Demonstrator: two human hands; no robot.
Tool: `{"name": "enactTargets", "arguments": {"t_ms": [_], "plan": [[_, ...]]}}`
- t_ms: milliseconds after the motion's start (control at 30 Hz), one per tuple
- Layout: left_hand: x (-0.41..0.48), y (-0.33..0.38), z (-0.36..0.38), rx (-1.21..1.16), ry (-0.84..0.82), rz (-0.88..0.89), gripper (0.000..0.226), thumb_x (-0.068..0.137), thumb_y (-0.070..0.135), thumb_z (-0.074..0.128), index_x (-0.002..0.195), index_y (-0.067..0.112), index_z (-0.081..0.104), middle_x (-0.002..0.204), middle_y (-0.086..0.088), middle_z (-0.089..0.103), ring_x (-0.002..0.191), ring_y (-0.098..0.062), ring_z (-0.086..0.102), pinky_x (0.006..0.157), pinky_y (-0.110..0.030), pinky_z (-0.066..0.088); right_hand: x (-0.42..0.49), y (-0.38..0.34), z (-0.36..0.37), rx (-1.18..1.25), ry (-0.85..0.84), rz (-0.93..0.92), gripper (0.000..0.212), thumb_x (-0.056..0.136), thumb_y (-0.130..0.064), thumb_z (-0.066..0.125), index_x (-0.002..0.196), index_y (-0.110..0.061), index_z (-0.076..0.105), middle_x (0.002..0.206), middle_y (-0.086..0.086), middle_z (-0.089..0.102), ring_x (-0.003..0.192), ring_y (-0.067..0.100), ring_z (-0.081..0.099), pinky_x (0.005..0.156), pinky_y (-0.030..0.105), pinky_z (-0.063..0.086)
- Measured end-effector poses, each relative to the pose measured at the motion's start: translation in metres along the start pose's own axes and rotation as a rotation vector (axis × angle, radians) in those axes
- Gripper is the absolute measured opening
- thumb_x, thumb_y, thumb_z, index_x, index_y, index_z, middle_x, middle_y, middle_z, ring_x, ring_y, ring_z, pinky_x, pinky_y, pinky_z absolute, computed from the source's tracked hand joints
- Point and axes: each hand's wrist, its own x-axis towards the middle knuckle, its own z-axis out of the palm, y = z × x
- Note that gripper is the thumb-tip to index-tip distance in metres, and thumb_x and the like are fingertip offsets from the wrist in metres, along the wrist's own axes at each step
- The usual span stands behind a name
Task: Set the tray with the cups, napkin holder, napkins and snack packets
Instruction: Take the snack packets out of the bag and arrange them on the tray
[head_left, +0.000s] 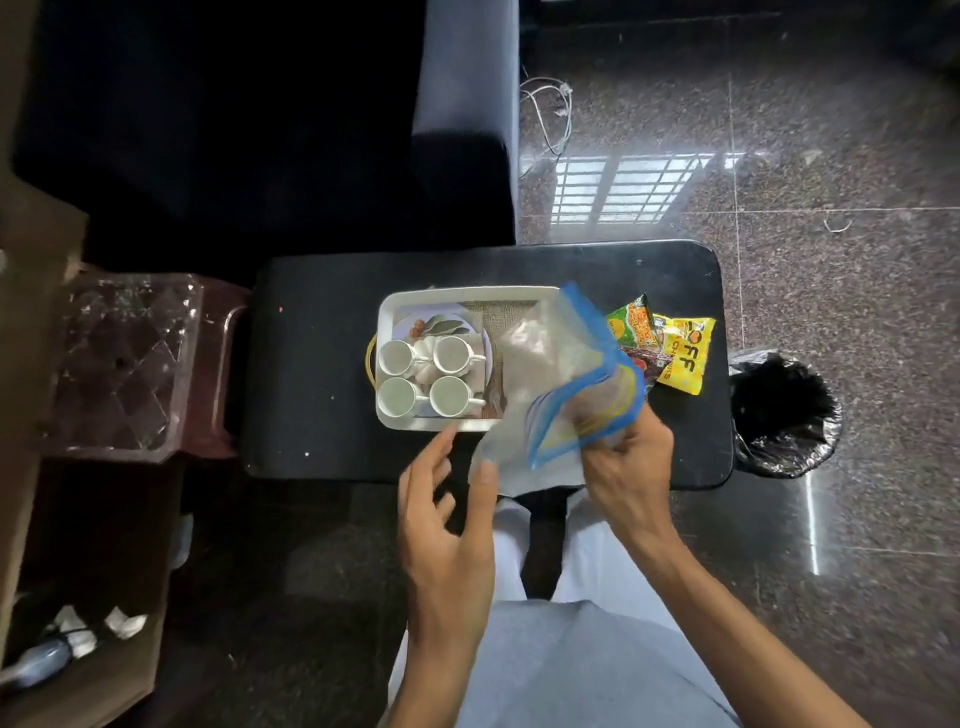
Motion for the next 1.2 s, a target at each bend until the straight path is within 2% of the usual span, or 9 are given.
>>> {"name": "enactTargets", "arguments": {"t_ms": [167, 333, 500, 633, 767, 867, 933, 1100, 1200], "plan": [[0.017, -0.018, -0.009, -0.362, -0.326, -0.479, 0.078, 0.069, 0.066, 0.071, 0.139, 0.037, 0.055, 0.126, -0.001, 0.073, 0.116, -0.018, 0.071, 0.091, -0.037, 0.062, -0.009, -0.020, 0.019, 0.326, 0.040, 0.246, 0.025, 0.077, 0.005, 0.066, 0.101, 0.004, 0.069, 0.090, 0.005, 0.075, 0.082, 0.014, 0.069, 0.073, 0.032, 0.058], [0.056, -0.018, -0.006, -0.469, -0.458, -0.414, 0.100, 0.067, 0.072, 0.078, 0.147, 0.020, 0.050, 0.140, -0.014, 0.065, 0.128, -0.033, 0.062, 0.105, -0.051, 0.050, -0.040, -0.032, 0.045, 0.528, -0.108, 0.618, 0.033, 0.089, 0.006, 0.058, 0.115, -0.010, 0.070, 0.116, 0.017, 0.072, 0.112, 0.037, 0.067, 0.097, 0.057, 0.052], [0.081, -0.037, -0.018, -0.501, -0.622, -0.318, 0.085, 0.075, 0.048, 0.084, 0.146, 0.017, 0.050, 0.142, -0.021, 0.060, 0.129, -0.040, 0.059, 0.102, -0.055, 0.053, -0.049, -0.024, 0.051, 0.804, -0.131, 0.949, 0.043, 0.094, 0.010, 0.043, 0.106, -0.013, 0.077, 0.114, 0.015, 0.073, 0.105, 0.030, 0.071, 0.085, 0.041, 0.061], [0.093, -0.050, -0.023, -0.291, -0.659, -0.204, 0.052, 0.077, 0.022, 0.075, 0.128, 0.019, 0.066, 0.125, -0.017, 0.070, 0.116, -0.038, 0.066, 0.086, -0.046, 0.061, -0.051, -0.003, 0.048, 0.635, -0.258, 1.087, 0.025, 0.093, -0.003, 0.060, 0.110, -0.013, 0.075, 0.115, 0.015, 0.073, 0.106, 0.029, 0.071, 0.087, 0.041, 0.060], [0.100, -0.060, -0.013, -0.077, -0.607, -0.087, 0.029, 0.079, 0.010, 0.073, 0.106, 0.020, 0.077, 0.105, -0.010, 0.079, 0.105, -0.033, 0.073, 0.080, -0.040, 0.063, -0.057, 0.015, 0.044, 0.103, -0.167, 0.841, 0.035, 0.080, -0.014, 0.077, 0.112, -0.027, 0.069, 0.108, 0.003, 0.073, 0.096, 0.015, 0.073, 0.068, 0.033, 0.062], [0.103, -0.058, 0.000, -0.047, -0.565, -0.068, 0.024, 0.079, 0.013, 0.074, 0.096, 0.029, 0.079, 0.094, 0.004, 0.081, 0.088, -0.012, 0.077, 0.068, -0.023, 0.059, -0.061, 0.025, 0.033, -0.175, -0.099, 0.437, 0.095, 0.065, -0.020, 0.091, 0.141, -0.025, 0.034, 0.125, -0.003, 0.056, 0.111, 0.009, 0.063, 0.087, 0.028, 0.058], [0.104, -0.056, 0.012, 0.009, -0.557, -0.052, 0.026, 0.078, 0.013, 0.071, 0.087, 0.036, 0.078, 0.085, 0.011, 0.080, 0.082, -0.006, 0.076, 0.064, -0.019, 0.058, -0.062, 0.025, 0.020, -0.137, -0.179, 0.288, 0.110, 0.065, -0.013, 0.089, 0.148, -0.039, 0.021, 0.130, -0.002, 0.054, 0.111, 0.007, 0.065, 0.085, 0.022, 0.057], [0.103, -0.057, 0.049, 0.123, -0.555, -0.036, 0.026, 0.086, -0.001, 0.062, 0.088, 0.022, 0.074, 0.092, -0.006, 0.077, 0.085, -0.019, 0.074, 0.064, -0.025, 0.059, -0.066, 0.027, -0.022, -0.129, -0.330, 0.233, 0.086, 0.076, -0.031, 0.084, 0.148, -0.039, 0.038, 0.134, -0.017, 0.051, 0.121, 0.001, 0.057, 0.083, 0.017, 0.056], [0.088, -0.056, 0.085, 0.194, -0.594, -0.052, 0.022, 0.082, -0.003, 0.060, 0.084, 0.016, 0.071, 0.084, -0.002, 0.074, 0.076, -0.011, 0.069, 0.059, -0.017, 0.053, -0.055, 0.034, -0.054, -0.304, -0.193, 0.124, 0.054, 0.076, -0.019, 0.085, 0.125, -0.026, 0.063, 0.108, -0.020, 0.064, 0.097, 0.002, 0.065, 0.076, 0.009, 0.053]]}}
